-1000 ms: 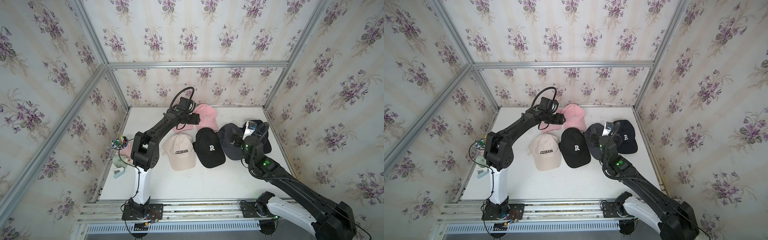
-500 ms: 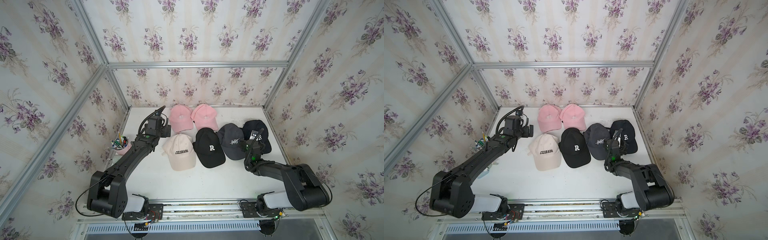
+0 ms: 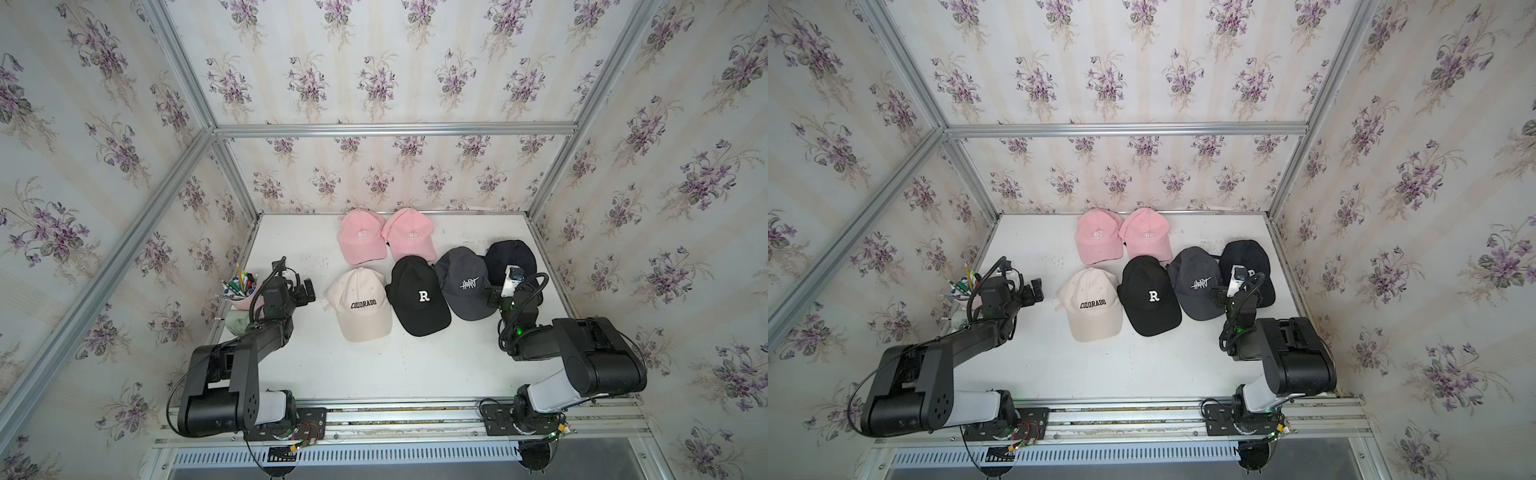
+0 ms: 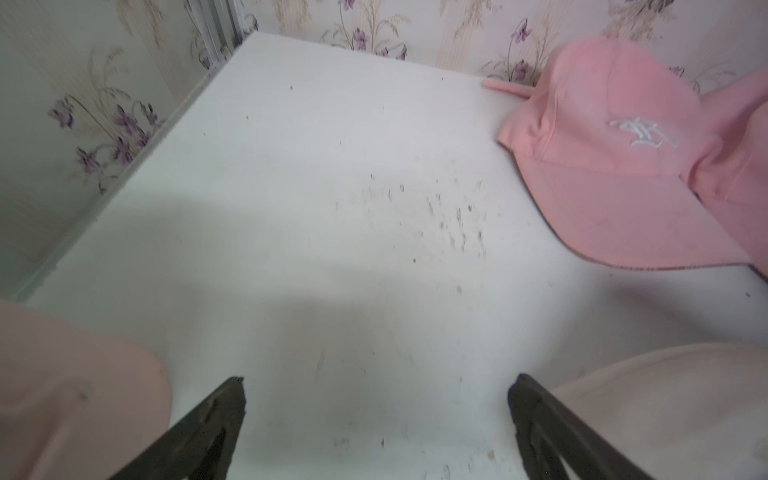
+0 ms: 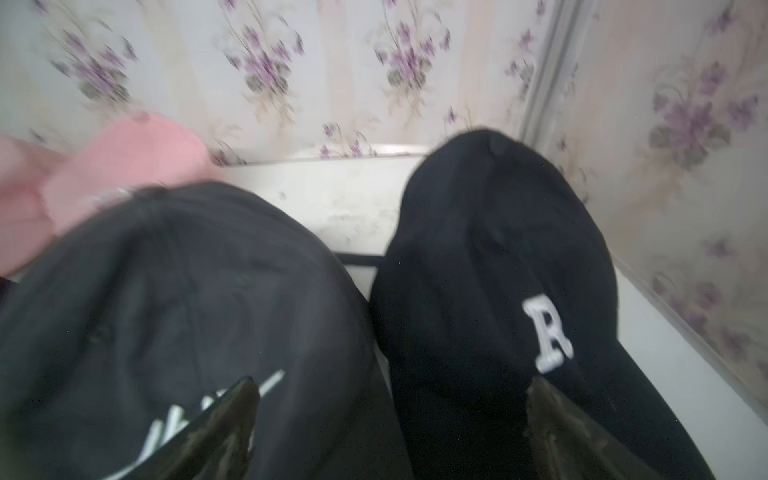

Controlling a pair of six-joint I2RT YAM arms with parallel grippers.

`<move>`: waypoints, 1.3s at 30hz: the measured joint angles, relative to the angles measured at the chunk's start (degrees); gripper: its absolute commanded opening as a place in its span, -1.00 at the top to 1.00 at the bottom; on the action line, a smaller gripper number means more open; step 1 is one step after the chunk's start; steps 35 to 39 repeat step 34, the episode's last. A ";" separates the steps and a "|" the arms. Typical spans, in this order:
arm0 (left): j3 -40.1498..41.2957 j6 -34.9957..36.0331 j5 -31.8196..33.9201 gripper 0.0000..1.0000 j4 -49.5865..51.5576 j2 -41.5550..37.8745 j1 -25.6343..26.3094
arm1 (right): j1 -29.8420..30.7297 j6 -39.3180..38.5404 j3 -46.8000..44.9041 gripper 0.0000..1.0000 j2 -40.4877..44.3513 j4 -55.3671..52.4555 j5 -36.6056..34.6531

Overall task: Open the adjustable buckle of the baseball cap
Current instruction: Reset both arms

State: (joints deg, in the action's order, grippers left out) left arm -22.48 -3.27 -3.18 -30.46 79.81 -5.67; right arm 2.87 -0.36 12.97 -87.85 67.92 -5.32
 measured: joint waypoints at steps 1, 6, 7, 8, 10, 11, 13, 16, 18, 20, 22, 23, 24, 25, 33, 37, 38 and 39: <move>0.39 0.35 -0.44 -1.00 -1.09 0.70 0.70 | -0.07 0.24 0.07 -1.00 -0.02 0.61 -0.02; -0.85 2.43 -2.27 -1.00 -8.37 6.12 2.84 | -0.13 0.50 -0.04 -1.00 -0.02 2.03 0.17; -1.66 2.80 -2.12 -1.00 -9.22 6.27 3.10 | -0.13 0.57 -0.02 -1.00 0.04 2.03 0.17; -2.25 3.19 -1.57 -1.00 -10.23 6.32 3.43 | -0.02 0.59 -0.02 -1.00 0.02 2.12 0.17; -2.73 3.80 -1.73 -1.00 -10.25 6.32 3.78 | -0.04 0.61 -0.02 -1.00 0.00 2.05 0.26; -2.78 3.87 -1.73 -1.00 -10.14 6.34 4.00 | -0.04 0.61 0.00 -1.00 0.02 2.08 0.24; -2.84 4.15 -1.68 -1.00 -9.99 6.34 4.00 | -0.04 0.61 -0.02 -1.00 0.02 2.08 0.24; -2.84 4.26 -1.66 -1.00 -9.97 6.36 3.93 | -0.04 0.61 0.00 -1.00 0.02 2.10 0.24; -2.84 4.28 -1.66 -1.00 -9.97 6.36 3.93 | -0.04 0.63 0.02 -1.00 0.02 2.05 0.24; -2.84 4.31 -1.66 -1.00 -9.97 6.36 3.93 | -0.04 0.63 0.09 -1.00 0.02 2.08 0.24; -2.84 4.31 -1.64 -1.00 -9.97 6.36 3.98 | -0.04 0.63 0.09 -1.00 0.02 2.05 0.24; -2.84 4.31 -1.64 -1.00 -9.97 6.36 4.00 | -0.04 0.63 0.09 -1.00 0.02 2.05 0.24; -2.84 4.31 -1.64 -1.00 -9.97 6.36 4.02 | -0.04 0.63 0.13 -1.00 0.00 2.05 0.24; -2.84 4.31 -1.62 -1.00 -9.97 6.36 4.04 | -0.04 0.63 0.20 -1.00 -0.04 2.03 0.24; -2.86 4.74 -0.81 -1.00 -9.97 6.34 4.57 | -0.04 0.66 0.72 -1.00 -0.39 1.86 0.37; -2.86 4.76 -0.74 -1.00 -9.97 6.32 4.68 | -0.04 0.72 0.68 -1.00 -0.37 1.77 0.39; -2.86 4.76 -0.74 -1.00 -9.97 6.32 4.68 | -0.04 0.72 0.68 -1.00 -0.37 1.77 0.39; -2.86 4.76 -0.74 -1.00 -9.97 6.32 4.68 | -0.04 0.72 0.68 -1.00 -0.37 1.77 0.39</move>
